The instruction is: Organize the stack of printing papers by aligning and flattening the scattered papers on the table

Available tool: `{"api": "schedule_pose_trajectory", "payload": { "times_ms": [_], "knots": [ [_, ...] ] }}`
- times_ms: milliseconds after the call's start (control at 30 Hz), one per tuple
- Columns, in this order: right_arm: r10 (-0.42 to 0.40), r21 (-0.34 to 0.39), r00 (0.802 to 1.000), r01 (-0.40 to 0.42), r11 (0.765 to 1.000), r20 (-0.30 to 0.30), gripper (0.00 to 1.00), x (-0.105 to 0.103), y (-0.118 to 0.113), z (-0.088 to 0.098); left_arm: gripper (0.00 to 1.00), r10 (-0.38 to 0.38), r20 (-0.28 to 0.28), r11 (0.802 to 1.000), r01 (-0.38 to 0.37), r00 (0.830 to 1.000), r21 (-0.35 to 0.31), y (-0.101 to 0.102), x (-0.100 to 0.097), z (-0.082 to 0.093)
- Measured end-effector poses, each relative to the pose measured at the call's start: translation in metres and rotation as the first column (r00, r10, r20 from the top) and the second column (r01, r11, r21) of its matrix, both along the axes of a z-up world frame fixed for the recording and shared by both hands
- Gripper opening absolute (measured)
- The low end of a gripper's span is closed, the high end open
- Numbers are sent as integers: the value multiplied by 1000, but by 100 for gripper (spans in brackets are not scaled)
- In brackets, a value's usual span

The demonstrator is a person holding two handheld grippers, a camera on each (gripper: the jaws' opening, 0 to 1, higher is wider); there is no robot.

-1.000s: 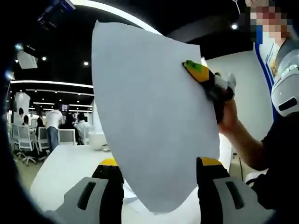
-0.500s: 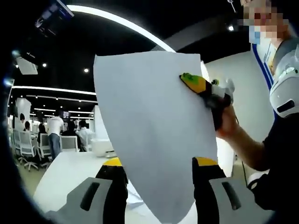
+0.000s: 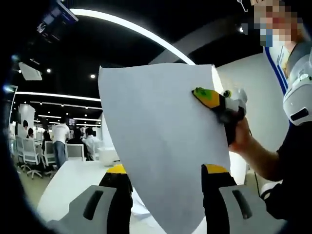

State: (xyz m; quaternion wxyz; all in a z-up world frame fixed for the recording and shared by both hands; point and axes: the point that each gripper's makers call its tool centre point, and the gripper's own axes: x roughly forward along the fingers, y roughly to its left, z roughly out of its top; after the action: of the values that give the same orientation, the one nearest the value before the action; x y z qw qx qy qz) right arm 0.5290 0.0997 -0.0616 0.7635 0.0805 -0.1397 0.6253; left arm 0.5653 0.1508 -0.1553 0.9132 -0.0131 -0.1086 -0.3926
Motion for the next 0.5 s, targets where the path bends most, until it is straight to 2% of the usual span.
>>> {"api": "schedule_pose_trajectory", "payload": {
  "times_ms": [67, 300, 400, 500],
  "knots": [
    [11, 4, 1000, -10, 1000, -2, 0, -1, 0, -5, 59, -3, 0, 1000, 3, 1000, -30, 3, -1, 4],
    [76, 63, 997, -74, 995, -34, 0, -5, -4, -12, 59, -2, 12, 1000, 2, 1000, -23, 2, -2, 6],
    [78, 76, 996, -75, 994, -42, 0, -1, -8, -15, 56, 1, 23, 1000, -1, 1000, -24, 2, -3, 7],
    [80, 81, 995, -75, 994, -57, 0, 3, -10, -19, 47, 24, 36, 999, -25, 999, 22, 4, -1, 3]
  ]
}}
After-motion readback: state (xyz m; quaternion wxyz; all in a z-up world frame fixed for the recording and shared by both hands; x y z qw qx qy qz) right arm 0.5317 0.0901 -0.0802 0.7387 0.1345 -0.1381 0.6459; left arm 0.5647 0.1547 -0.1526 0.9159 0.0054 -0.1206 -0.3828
